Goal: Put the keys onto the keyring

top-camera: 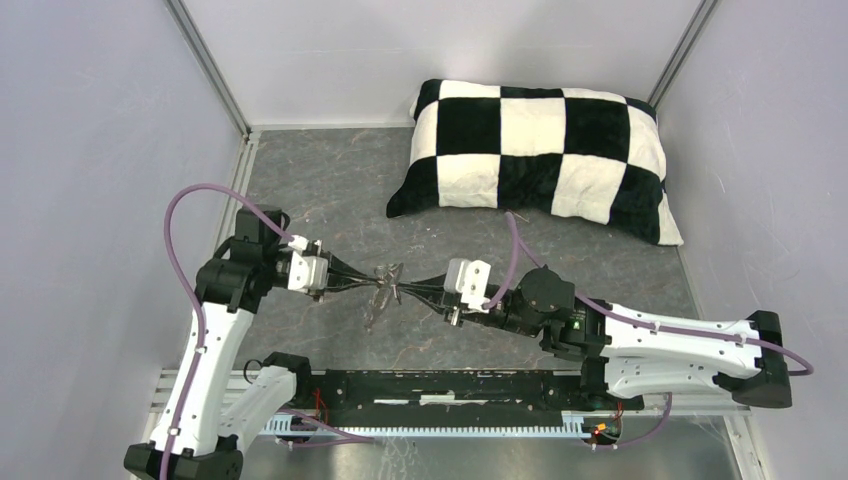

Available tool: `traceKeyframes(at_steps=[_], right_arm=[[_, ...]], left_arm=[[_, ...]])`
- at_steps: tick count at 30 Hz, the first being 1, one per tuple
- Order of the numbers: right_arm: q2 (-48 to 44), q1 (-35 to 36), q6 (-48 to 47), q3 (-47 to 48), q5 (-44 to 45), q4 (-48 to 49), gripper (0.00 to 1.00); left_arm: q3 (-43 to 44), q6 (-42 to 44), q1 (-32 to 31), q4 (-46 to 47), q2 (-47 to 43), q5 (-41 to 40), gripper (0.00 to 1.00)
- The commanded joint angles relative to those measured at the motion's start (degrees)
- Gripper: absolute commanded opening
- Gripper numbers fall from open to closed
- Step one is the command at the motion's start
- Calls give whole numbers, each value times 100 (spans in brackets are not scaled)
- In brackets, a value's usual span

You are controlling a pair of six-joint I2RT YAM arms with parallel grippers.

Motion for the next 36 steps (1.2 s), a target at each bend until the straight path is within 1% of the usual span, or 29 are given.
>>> traceKeyframes(at_steps=[1,6,15,20,25,28,31,36], right_arm=[[177,52,185,657,-199,-398,1],[258,48,170,933,-201,-620,0],[358,60,37,1203,-3,-925,0],[326,60,54,1212,114,-975,1],[189,63,124,1142,77,-848,0],[127,55,196,1138,-60,-837,0],[85,58,302,1078,-200,-843,0],[31,58,461,1029,-912,-994,0]], left_arm=[[486,821,-28,249,35,245,2],[679,800,-93,250,-98,528,2],[1058,-25,-104,250,-202,945,2],[1170,-349,-107,250,-252,1112,2],[1114,-508,-105,245,-337,1112,2],[1049,-512,-104,218,-389,1080,2],[940,-336,-100,215,-472,945,2],[742,206,-101,232,-564,610,2]])
